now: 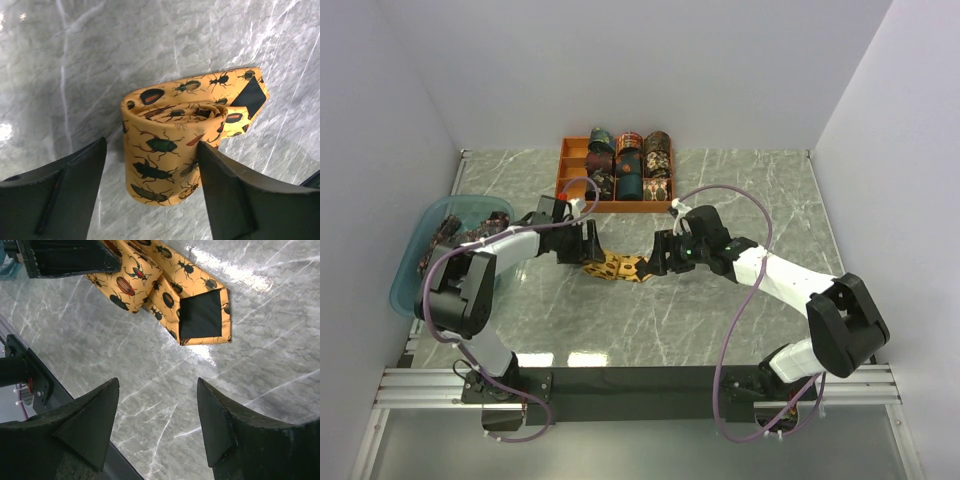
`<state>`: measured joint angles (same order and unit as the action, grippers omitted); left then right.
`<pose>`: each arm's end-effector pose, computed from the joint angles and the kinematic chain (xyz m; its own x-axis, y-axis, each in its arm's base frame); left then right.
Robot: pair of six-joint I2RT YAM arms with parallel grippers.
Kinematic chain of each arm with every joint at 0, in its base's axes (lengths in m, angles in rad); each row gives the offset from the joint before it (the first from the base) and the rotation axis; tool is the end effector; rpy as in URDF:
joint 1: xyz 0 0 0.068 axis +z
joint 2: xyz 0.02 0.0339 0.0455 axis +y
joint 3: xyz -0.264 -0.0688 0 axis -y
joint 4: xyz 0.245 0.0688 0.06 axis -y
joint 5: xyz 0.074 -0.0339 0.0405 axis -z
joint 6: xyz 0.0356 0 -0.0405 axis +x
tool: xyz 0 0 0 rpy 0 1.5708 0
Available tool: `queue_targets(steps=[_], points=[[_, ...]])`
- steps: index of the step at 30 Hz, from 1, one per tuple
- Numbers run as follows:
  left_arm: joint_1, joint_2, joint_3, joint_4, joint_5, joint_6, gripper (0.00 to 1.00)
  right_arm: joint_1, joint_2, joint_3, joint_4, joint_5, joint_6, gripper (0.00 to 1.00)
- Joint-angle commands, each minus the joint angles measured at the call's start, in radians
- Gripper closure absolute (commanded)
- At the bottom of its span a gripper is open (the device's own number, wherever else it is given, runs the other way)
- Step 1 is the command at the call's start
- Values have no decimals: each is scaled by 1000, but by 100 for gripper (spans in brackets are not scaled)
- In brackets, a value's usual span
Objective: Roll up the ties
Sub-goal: Roll the tie
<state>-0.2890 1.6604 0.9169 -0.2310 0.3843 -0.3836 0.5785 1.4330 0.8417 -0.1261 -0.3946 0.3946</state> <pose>0.3074 -0.1053 0.1662 -0.9099 -0.0914 -0.4047 0.1353 0.8566 -0.4978 0.2446 0.1761 0.2180 -0.7954 -0.0956 -0.5984 -0.4783 0.7055 0.5230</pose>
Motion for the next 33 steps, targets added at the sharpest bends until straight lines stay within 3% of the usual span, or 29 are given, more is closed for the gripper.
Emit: queue_targets(steps=[1, 4, 6, 16, 27, 33], points=[[-15, 25, 33, -4, -30, 2, 23, 9, 1, -15, 40, -12, -7, 30], [-29, 35, 37, -14, -38, -3, 27, 7, -8, -19, 39, -6, -10, 30], [-44, 36, 37, -14, -41, -9, 37, 7, -9, -24, 37, -6, -10, 30], [-87, 15, 43, -34, -67, -44, 58, 7, -36, -39, 14, 11, -25, 30], [-119, -76, 54, -126, -191, -57, 62, 7, -86, -82, -7, 36, -37, 30], [-170, -88, 111, -229, -415, -77, 63, 7, -124, -89, -49, 86, -56, 30]])
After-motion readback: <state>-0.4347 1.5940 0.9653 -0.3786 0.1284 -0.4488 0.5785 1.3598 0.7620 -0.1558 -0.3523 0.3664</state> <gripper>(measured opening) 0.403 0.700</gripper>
